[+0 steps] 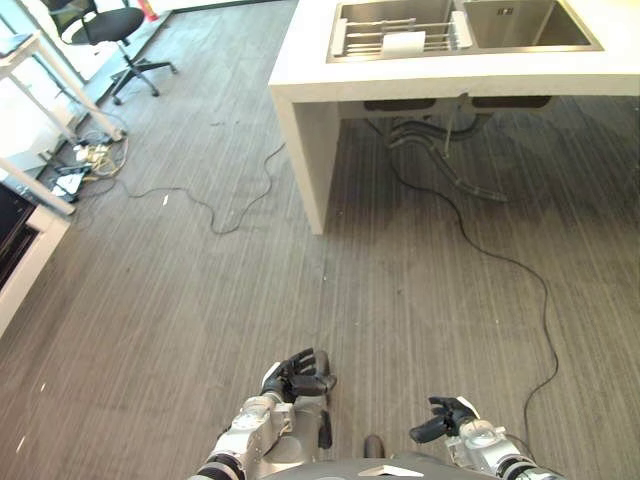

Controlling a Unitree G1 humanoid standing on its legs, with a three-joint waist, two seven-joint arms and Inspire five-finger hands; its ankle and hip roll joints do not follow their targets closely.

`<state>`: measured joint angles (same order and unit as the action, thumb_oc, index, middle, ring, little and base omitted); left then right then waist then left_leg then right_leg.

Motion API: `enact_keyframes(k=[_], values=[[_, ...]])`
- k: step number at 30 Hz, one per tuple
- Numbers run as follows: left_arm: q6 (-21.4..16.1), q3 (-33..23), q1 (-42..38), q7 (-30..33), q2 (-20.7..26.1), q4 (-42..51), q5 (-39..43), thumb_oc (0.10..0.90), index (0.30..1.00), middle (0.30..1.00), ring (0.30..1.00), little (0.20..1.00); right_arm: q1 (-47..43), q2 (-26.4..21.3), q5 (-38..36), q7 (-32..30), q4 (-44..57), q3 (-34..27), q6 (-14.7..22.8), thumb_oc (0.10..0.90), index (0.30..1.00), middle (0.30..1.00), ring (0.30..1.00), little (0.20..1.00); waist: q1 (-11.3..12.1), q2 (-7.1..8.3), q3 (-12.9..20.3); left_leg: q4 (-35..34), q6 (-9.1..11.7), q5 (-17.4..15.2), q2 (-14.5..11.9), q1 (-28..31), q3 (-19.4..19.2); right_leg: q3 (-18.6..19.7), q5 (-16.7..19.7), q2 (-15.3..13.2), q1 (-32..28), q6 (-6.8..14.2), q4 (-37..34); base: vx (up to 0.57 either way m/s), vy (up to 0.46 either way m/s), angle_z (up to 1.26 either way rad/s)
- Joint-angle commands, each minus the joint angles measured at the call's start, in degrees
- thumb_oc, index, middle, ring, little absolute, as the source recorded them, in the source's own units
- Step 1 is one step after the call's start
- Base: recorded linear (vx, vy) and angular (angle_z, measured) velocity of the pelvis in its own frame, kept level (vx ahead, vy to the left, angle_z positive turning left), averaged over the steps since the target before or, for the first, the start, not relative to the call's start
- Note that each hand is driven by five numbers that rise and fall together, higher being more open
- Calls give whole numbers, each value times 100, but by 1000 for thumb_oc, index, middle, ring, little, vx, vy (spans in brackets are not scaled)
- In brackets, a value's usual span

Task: Place the dishes in the dishwasher.

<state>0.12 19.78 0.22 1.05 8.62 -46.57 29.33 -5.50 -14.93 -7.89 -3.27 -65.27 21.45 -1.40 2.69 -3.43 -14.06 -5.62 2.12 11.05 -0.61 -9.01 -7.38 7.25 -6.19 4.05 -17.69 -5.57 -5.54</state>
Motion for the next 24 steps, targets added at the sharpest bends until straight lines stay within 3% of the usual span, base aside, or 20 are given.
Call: enact_keyframes(k=[1,2,3,5,8,9,10,11,12,13,15,17,20,21,22,23,24], values=[[-227,-86,218,303,358,564,-485,800,900,900,900,900,83,160,-69,-61,631,-85,219,800,900,900,900,900,165,234,523,224,-1,36,21,-202,5,-429,-773,-425,-236,852,692,336,86,-39],[-269,-138,230,349,446,777,-635,800,900,900,900,900,119,181,-106,-44,713,-95,242,800,900,900,900,900,159,289,596,214,-37,-17,84,-148,-19,-412,-715,-475,-194,919,802,440,137,-21],[-453,-297,58,549,723,1506,-1212,800,900,900,900,900,194,213,-207,-25,991,-180,356,800,900,900,900,900,137,407,698,201,-131,-124,208,-40,-88,-374,-331,-544,-83,1073,1192,432,129,-16],[-526,-320,-43,581,714,1344,-1451,800,900,900,900,900,177,232,-260,-15,955,-216,404,800,900,900,900,900,119,501,741,182,-181,-230,307,45,-74,-402,-275,-614,-34,1141,1383,260,69,20],[-1007,-262,-729,1258,962,1549,-2291,800,900,900,900,900,-7,373,-287,-141,748,-294,609,800,900,900,900,900,80,639,782,135,-348,-561,421,339,-103,-477,867,-651,567,1611,2947,309,115,14],[-1145,-298,-1030,1662,1095,1746,-2487,800,900,900,900,900,-29,437,-325,-256,717,-322,677,800,900,900,900,900,-103,466,668,62,-408,-752,270,756,6,-704,1292,-571,1180,1785,3958,411,198,-6],[-1211,-384,-1187,1845,1217,1987,-2542,800,900,900,900,900,-22,446,-435,-302,768,-401,763,800,900,900,900,900,-212,384,587,62,-448,-812,217,934,46,-839,1391,-613,1405,1777,4423,297,152,-4],[-1205,-388,-1188,1848,1219,1994,-2544,800,900,900,900,900,-28,446,-437,-302,768,-400,764,800,900,900,900,900,-221,404,567,62,-452,-813,239,946,50,-842,1364,-635,1408,1779,4467,216,97,-7],[-1259,-490,-1302,1980,1345,2304,-2599,800,900,900,900,900,2,457,-491,-306,809,-452,774,800,900,900,900,900,-317,320,474,62,-466,-851,159,1069,90,-979,1323,-649,1684,1741,4891,364,77,7],[-1416,-657,-1389,2139,1561,2995,-2795,800,900,900,900,900,31,452,-604,-305,871,-598,843,800,900,900,900,900,-442,168,407,62,-426,-954,-6,1246,165,-1139,952,-652,2209,1605,4918,511,70,18],[-1471,-910,-1468,2260,1768,3741,-2912,800,900,900,900,900,122,425,-659,-304,863,-696,837,800,900,900,900,900,-597,177,317,62,-337,-1108,-12,1510,223,-1326,317,-902,2571,1431,4347,466,-42,3],[-1536,-1057,-1522,2301,1812,3937,-2934,800,900,900,900,900,188,416,-674,-295,696,-747,808,800,900,900,900,900,-660,193,366,62,-195,-1217,-79,1607,221,-1452,102,-1089,2638,1333,3152,366,-159,9],[-1664,-1141,-1672,2321,1730,4170,-2784,800,900,900,900,900,339,428,-707,-254,386,-783,723,800,900,900,900,900,-871,348,469,62,-6,-1526,-50,1828,445,-764,453,-1165,2541,1461,984,372,-205,23],[-1665,-1141,-1666,2318,1730,4171,-2781,800,900,900,900,900,343,427,-708,-252,382,-782,725,800,900,900,900,900,-864,334,460,62,-9,-1549,-63,1857,439,-768,485,-1151,2474,1466,896,299,-135,53],[-1687,-1151,-1753,2340,1695,4213,-2755,800,900,900,900,900,445,434,-722,-225,310,-812,684,800,900,900,900,900,-942,372,480,62,33,-1661,-75,1965,514,-457,709,-1203,2527,1570,520,354,-196,73],[-1707,-1188,-1755,2335,1634,4269,-2823,800,900,900,900,900,591,439,-775,-176,276,-873,633,800,900,900,900,900,-1004,401,548,62,103,-1803,-117,2134,551,-426,941,-1218,2656,1660,333,415,-296,60],[-1695,-1237,-1773,2353,1634,4336,-2893,800,900,900,900,900,650,455,-888,-147,271,-932,637,800,900,900,900,900,-1033,455,618,62,131,-1802,-101,2147,576,-393,1029,-1228,2619,1608,308,386,-301,27]])
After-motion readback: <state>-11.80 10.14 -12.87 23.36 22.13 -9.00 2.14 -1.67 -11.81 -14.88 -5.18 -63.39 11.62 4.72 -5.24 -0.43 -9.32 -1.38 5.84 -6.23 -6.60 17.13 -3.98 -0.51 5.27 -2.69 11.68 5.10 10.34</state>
